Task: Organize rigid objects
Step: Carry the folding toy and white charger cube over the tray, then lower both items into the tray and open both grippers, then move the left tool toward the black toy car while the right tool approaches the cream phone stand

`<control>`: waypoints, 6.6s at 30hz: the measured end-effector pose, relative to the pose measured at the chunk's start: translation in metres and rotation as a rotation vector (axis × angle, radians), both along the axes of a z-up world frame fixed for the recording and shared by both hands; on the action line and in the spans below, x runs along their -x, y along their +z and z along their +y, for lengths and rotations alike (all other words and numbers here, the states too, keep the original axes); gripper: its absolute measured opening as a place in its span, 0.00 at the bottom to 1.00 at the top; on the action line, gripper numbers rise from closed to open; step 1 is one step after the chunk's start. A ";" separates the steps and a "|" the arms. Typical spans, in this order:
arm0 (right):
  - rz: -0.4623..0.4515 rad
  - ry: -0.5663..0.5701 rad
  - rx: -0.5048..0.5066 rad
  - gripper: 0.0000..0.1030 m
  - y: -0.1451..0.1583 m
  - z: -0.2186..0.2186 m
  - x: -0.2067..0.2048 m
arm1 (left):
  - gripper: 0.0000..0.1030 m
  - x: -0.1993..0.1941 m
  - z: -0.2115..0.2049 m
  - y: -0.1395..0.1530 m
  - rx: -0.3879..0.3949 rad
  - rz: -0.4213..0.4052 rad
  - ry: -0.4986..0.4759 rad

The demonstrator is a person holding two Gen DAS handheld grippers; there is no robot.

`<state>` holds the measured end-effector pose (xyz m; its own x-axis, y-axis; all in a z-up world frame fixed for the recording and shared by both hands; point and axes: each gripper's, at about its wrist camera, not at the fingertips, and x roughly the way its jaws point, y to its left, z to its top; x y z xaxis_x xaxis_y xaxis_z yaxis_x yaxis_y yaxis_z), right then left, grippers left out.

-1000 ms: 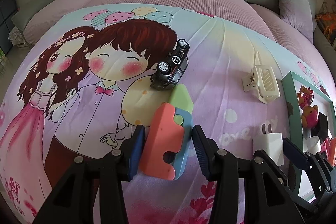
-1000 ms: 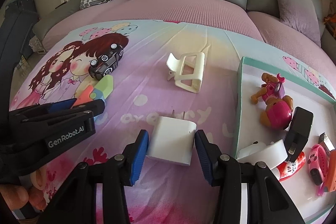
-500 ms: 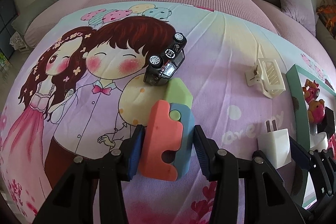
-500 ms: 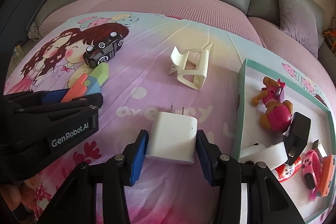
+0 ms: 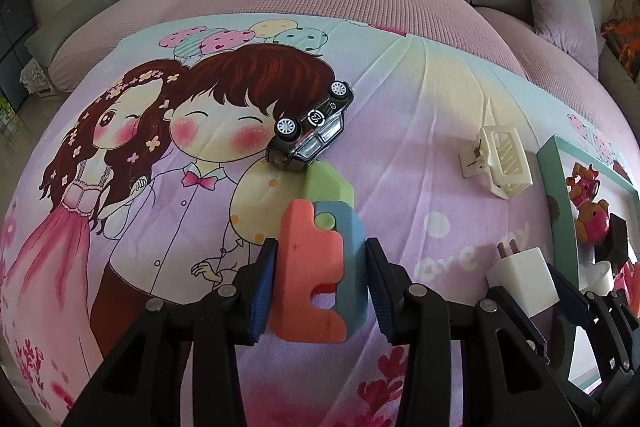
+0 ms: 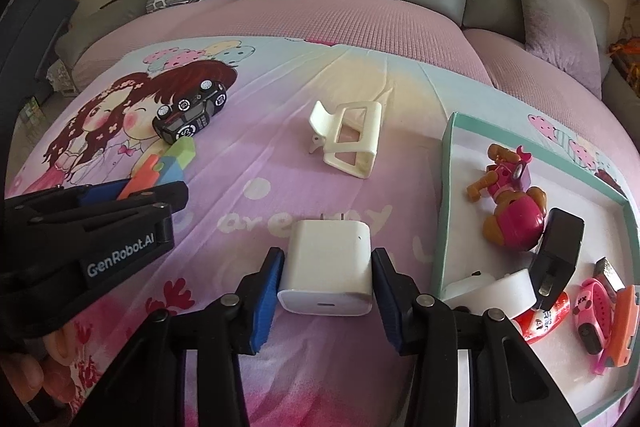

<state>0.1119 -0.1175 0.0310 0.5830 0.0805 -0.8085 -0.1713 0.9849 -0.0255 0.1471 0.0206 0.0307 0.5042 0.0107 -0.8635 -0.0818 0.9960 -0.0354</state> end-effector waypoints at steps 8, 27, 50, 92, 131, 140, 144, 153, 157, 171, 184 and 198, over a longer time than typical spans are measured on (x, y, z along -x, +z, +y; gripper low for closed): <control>-0.022 -0.009 -0.047 0.45 0.013 -0.009 0.004 | 0.43 0.003 -0.002 0.015 0.004 -0.036 0.007; -0.120 -0.071 -0.157 0.45 0.046 -0.043 0.013 | 0.43 0.016 -0.024 0.053 -0.005 -0.133 -0.043; -0.215 -0.393 -0.241 0.45 0.073 -0.184 0.028 | 0.43 0.030 -0.150 0.076 -0.011 -0.192 -0.356; -0.169 -0.632 -0.204 0.46 0.051 -0.275 0.044 | 0.43 0.037 -0.279 0.051 0.013 -0.118 -0.615; -0.190 -0.583 -0.231 0.47 0.058 -0.264 0.042 | 0.55 0.030 -0.255 0.056 0.047 -0.108 -0.530; -0.200 -0.593 -0.257 0.47 0.059 -0.267 0.042 | 0.55 0.025 -0.237 0.063 0.052 -0.131 -0.469; -0.194 -0.590 -0.259 0.47 0.057 -0.268 0.041 | 0.55 0.022 -0.227 0.064 0.048 -0.136 -0.432; -0.164 -0.562 -0.251 0.47 0.051 -0.261 0.035 | 0.76 0.007 -0.185 0.061 0.052 -0.142 -0.270; -0.152 -0.539 -0.249 0.47 0.049 -0.254 0.032 | 0.81 0.001 -0.165 0.057 0.042 -0.138 -0.188; -0.110 -0.414 -0.162 0.81 0.040 -0.212 0.014 | 0.82 -0.004 -0.131 0.048 0.005 -0.116 -0.063; -0.121 -0.370 -0.175 1.00 0.038 -0.194 0.010 | 0.98 -0.004 -0.111 0.051 0.009 -0.127 -0.020; -0.127 -0.332 -0.162 1.00 0.043 -0.167 0.007 | 0.98 0.000 -0.066 0.056 0.040 -0.142 0.059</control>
<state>0.1051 -0.2845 0.0737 0.6933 -0.0082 -0.7206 0.1515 0.9792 0.1347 0.1471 -0.0457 0.0864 0.6205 0.0115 -0.7841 -0.1320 0.9872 -0.0900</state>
